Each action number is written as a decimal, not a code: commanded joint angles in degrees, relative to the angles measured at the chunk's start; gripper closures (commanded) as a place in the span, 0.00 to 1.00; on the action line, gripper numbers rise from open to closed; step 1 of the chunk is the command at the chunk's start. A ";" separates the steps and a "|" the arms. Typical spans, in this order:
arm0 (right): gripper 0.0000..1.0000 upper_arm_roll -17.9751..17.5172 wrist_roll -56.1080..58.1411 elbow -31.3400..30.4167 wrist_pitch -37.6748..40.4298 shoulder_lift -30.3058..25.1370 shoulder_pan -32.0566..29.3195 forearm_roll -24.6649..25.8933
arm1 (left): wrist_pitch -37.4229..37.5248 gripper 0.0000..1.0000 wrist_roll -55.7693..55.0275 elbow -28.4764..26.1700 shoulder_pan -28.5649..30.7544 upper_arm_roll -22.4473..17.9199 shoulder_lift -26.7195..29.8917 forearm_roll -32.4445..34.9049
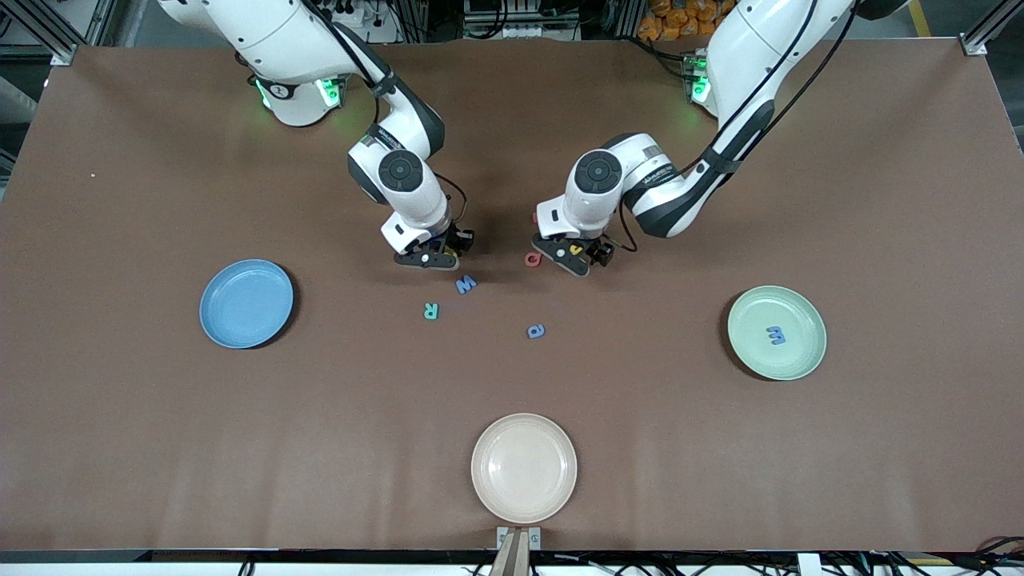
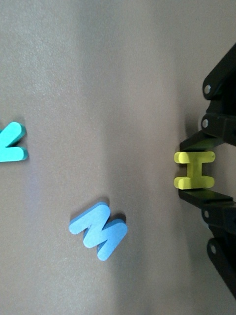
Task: Sort uppercase to blue plate, lowercase to green plate
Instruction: 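Grasp the yellow H with the right gripper while the left gripper grasps h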
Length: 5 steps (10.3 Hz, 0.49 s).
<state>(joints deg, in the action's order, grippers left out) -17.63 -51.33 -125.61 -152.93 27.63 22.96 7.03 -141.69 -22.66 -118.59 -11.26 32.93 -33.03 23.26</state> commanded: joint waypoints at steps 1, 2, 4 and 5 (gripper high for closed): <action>0.69 0.49 -1.58 0.01 -0.35 1.64 -0.11 1.59 | -0.60 0.23 -3.08 -1.02 -0.25 0.20 -0.01 1.88; 0.73 0.49 -1.58 0.01 -0.35 1.64 -0.11 1.59 | -0.60 0.39 -3.26 -1.12 -0.25 0.11 -0.36 1.88; 0.74 0.49 -1.58 0.10 -0.26 1.64 -0.11 1.59 | -0.60 0.56 -3.26 -1.12 -0.25 0.03 -0.63 1.88; 0.74 0.49 -1.58 0.10 -0.26 1.64 -0.20 1.59 | -0.60 0.69 -3.26 -1.03 -0.25 0.02 -1.15 2.92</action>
<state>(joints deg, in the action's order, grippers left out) -17.64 -51.45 -125.61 -152.76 27.49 22.96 7.03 -141.69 -23.76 -119.32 -11.51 32.88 -33.71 23.55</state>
